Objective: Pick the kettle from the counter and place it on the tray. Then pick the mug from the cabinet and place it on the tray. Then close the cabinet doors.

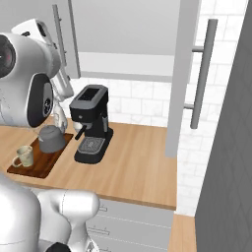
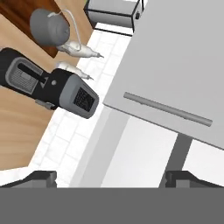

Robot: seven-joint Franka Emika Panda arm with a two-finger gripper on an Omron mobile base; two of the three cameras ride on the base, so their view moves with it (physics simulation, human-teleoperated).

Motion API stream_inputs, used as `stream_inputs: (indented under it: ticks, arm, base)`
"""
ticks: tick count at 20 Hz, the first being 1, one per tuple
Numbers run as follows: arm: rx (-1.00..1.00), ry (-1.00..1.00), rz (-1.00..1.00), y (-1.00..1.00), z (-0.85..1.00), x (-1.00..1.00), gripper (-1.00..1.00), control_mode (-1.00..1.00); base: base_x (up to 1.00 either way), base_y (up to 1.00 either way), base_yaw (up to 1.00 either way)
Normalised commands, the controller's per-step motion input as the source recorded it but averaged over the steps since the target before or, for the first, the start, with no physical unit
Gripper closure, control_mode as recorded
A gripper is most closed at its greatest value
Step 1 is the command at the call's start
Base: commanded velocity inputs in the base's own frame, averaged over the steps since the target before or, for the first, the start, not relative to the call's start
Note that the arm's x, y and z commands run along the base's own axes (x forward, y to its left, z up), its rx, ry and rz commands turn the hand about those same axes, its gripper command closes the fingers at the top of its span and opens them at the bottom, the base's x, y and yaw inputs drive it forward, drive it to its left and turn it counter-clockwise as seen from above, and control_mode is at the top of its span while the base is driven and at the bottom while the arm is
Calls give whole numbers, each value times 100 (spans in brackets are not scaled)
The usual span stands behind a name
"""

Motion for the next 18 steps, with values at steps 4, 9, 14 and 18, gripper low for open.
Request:
stream_inputs:
  ticks: [4, 9, 14, 18]
  arm:
    - [0, 0, -5, -24, 0, -69, -100, -100]
    - [1, 0, -9, -43, 0, -64, -100, -100]
    - [1, 0, -9, -51, 0, -70, -100, -100]
    - [0, 0, -11, -47, 0, -65, -100, -100]
  base:
    - [0, 0, 0]
    - [0, 0, 0]
    - [0, 0, 0]
    - [0, 0, 0]
